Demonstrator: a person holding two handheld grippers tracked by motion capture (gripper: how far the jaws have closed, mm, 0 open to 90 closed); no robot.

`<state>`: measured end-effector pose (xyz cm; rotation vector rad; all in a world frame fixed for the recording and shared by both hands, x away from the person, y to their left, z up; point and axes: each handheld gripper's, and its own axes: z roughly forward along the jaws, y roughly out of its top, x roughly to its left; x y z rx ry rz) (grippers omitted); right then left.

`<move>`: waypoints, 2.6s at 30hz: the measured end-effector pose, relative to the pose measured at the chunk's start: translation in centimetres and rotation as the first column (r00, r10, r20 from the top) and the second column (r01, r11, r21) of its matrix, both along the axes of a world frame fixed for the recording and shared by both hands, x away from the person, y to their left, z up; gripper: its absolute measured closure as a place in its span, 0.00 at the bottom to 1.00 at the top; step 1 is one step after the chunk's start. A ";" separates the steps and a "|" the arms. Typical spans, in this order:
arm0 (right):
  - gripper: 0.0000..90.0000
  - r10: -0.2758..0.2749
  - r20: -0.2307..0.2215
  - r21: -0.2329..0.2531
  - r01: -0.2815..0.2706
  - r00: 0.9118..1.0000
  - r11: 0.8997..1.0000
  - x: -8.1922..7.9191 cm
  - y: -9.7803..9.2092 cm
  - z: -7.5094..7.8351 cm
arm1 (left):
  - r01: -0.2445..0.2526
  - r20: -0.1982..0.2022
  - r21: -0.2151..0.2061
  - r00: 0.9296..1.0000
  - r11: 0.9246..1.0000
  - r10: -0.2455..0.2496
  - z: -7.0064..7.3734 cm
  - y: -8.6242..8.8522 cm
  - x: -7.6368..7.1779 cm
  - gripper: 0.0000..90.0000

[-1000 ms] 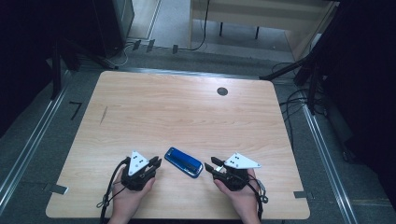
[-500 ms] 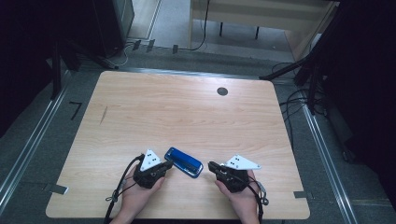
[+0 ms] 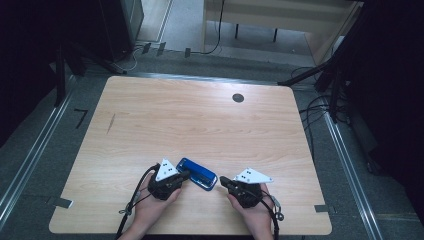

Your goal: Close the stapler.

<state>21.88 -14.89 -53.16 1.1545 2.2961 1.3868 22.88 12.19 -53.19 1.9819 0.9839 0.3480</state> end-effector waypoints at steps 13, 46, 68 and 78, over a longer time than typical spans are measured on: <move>1.00 0.018 -0.015 -0.020 -0.018 1.000 1.000 0.2 1.2 -0.4 | 0.009 0.004 0.067 1.000 0.998 -0.009 -0.1 -0.7 0.0 1.00; 1.00 0.038 -0.024 -0.050 -0.039 0.999 0.998 0.0 1.8 -0.5 | 0.007 -0.011 0.049 1.000 0.999 -0.007 -0.1 -0.8 0.1 1.00; 1.00 0.043 -0.015 -0.055 -0.044 0.999 0.998 -0.1 1.8 0.1 | 0.046 -0.006 0.060 0.999 0.997 -0.046 -0.1 -1.5 0.1 1.00; 1.00 0.052 -0.003 -0.064 -0.052 0.999 0.997 -0.2 1.8 0.3 | 0.044 0.000 0.063 0.999 0.997 -0.044 -0.1 -1.6 0.0 1.00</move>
